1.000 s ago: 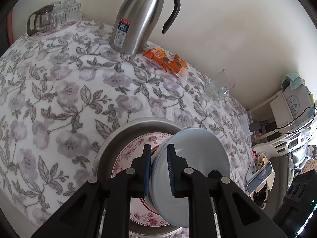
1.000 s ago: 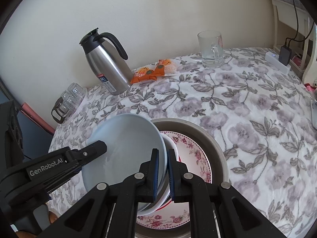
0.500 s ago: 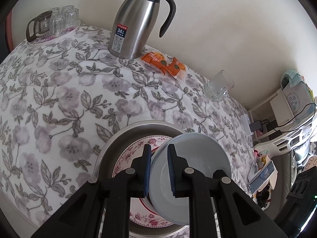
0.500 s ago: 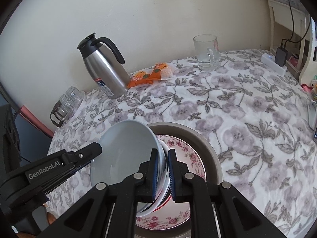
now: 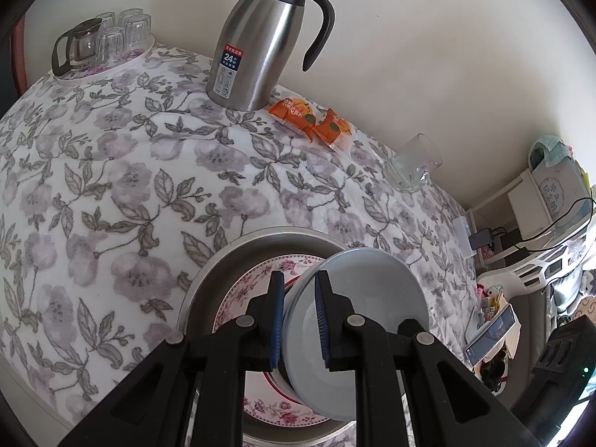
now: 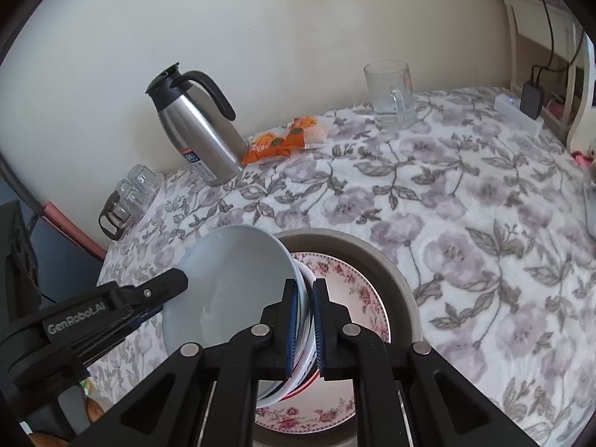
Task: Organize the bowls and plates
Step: 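Lower the white round bowl into the MAX bowl with both grippers, then open both grippers to release the white round bowl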
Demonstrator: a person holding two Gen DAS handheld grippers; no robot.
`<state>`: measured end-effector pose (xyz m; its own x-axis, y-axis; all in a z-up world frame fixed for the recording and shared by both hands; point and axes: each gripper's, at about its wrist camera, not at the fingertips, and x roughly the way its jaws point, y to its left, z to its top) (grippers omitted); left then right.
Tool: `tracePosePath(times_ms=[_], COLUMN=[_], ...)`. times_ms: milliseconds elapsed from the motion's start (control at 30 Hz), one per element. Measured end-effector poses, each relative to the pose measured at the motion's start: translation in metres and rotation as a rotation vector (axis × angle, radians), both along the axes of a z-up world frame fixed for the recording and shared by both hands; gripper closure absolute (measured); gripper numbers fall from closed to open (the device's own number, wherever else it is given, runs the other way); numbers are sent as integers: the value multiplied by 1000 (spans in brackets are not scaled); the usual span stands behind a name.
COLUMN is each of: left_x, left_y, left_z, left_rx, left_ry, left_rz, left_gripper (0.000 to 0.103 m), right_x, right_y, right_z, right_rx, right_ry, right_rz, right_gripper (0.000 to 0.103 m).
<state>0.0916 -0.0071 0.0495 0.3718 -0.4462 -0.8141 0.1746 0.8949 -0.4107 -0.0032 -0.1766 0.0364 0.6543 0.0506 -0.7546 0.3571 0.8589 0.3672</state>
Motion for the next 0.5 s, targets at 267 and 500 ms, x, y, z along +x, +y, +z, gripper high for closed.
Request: tracePosePath(times_ms=[267, 500], left_x=[-6, -16], left_y=[3, 9], left_z=[6, 18], left_rx=[11, 21], left_ry=[-24, -69], left_rz=[5, 27], left_gripper=[87, 56], right_x=[0, -9], right_y=[1, 2], right_z=[0, 9], right_rx=[-11, -51], right_ry=[12, -2], right_rz=[1, -2], right_gripper=[91, 83])
